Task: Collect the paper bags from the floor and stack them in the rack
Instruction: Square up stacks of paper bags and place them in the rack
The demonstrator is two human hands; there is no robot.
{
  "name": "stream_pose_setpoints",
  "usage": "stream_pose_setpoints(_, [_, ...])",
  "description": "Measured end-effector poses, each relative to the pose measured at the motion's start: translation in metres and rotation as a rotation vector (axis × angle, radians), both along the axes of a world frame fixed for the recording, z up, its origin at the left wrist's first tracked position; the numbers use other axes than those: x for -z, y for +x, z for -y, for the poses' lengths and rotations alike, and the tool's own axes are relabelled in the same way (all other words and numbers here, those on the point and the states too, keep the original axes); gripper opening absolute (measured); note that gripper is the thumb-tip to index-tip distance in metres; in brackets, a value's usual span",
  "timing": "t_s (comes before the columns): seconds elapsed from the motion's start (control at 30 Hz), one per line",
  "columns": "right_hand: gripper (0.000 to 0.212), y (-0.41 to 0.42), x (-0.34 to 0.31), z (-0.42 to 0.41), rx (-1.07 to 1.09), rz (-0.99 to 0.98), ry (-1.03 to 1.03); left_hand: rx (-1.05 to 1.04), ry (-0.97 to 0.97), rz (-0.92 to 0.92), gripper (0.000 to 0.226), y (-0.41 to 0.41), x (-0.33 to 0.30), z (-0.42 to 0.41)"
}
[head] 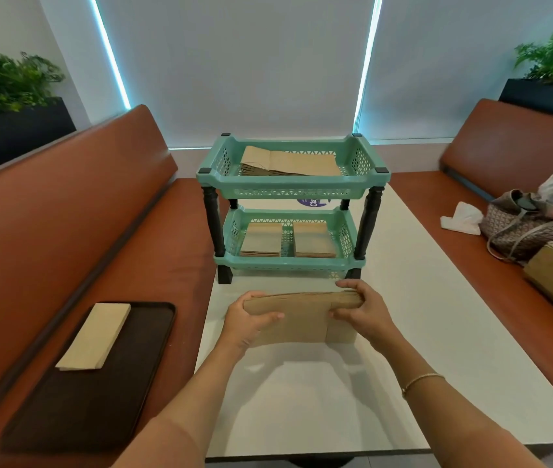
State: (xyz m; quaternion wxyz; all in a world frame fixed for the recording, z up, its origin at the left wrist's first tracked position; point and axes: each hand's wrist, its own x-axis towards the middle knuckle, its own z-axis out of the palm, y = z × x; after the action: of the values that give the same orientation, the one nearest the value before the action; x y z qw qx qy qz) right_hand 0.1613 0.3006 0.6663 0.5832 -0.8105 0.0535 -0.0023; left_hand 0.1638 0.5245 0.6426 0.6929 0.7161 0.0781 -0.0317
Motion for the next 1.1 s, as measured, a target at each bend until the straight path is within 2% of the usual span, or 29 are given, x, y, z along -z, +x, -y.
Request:
stream_pose_setpoints(0.03, [0.043,0.002,-0.003,0.0,-0.019,0.028,-0.144,0.003,0.03,-0.008,0.04,0.002,0.001,0.0])
stream_pose_setpoints(0.17, [0.03,0.01,-0.022,-0.008,-0.222,0.095,-0.974,0.03,0.102,-0.055,0.041,0.01,0.004,-0.003])
stream_pose_setpoints(0.23, [0.022,0.009,-0.032,-0.024,-0.311,0.117,-1.161,0.045,0.107,-0.06,0.039,0.012,0.003,-0.002])
stream_pose_setpoints(0.3, [0.021,0.009,-0.037,-0.041,-0.399,0.15,-1.224,0.053,0.118,-0.067,0.036,0.011,0.001,0.0])
stream_pose_setpoints(0.4, [0.021,0.011,-0.04,-0.046,-0.485,0.078,-1.218,0.056,0.157,-0.068,0.038,0.012,0.003,-0.001])
stream_pose_setpoints(0.47, [0.017,0.016,-0.039,-0.039,-0.495,0.009,-1.226,0.065,0.174,-0.062,0.04,0.013,0.004,-0.005])
stream_pose_setpoints(0.53, [0.022,0.018,-0.036,-0.032,-0.478,-0.036,-1.202,0.106,0.192,-0.068,0.039,0.013,0.005,-0.008])
stream_pose_setpoints(0.6, [0.014,0.016,-0.035,-0.026,-0.459,-0.026,-1.196,0.145,0.253,-0.072,0.035,0.011,0.009,-0.01])
stream_pose_setpoints(0.8, [0.025,0.015,-0.03,-0.023,-0.465,0.017,-1.227,0.152,0.382,-0.118,0.022,0.001,0.023,-0.013])
stream_pose_setpoints(0.9, [0.02,0.014,-0.031,-0.022,-0.391,-0.009,-1.144,0.116,0.382,-0.098,0.014,-0.001,0.014,-0.013])
stream_pose_setpoints(0.93, [0.013,0.014,-0.032,-0.02,-0.348,-0.009,-1.095,0.063,0.3,-0.083,0.02,0.0,0.009,-0.013])
stream_pose_setpoints(1.0, [0.009,0.014,-0.035,-0.016,-0.246,-0.037,-0.926,-0.018,0.076,-0.082,0.05,0.003,-0.004,-0.012])
stream_pose_setpoints(1.07, [0.01,0.012,-0.035,-0.015,-0.123,-0.093,-0.564,0.036,-0.063,-0.134,0.089,0.003,-0.012,-0.007])
stream_pose_setpoints(1.1, [0.021,0.009,-0.036,-0.017,-0.065,-0.127,-0.313,0.108,-0.063,-0.167,0.102,0.002,-0.014,-0.002])
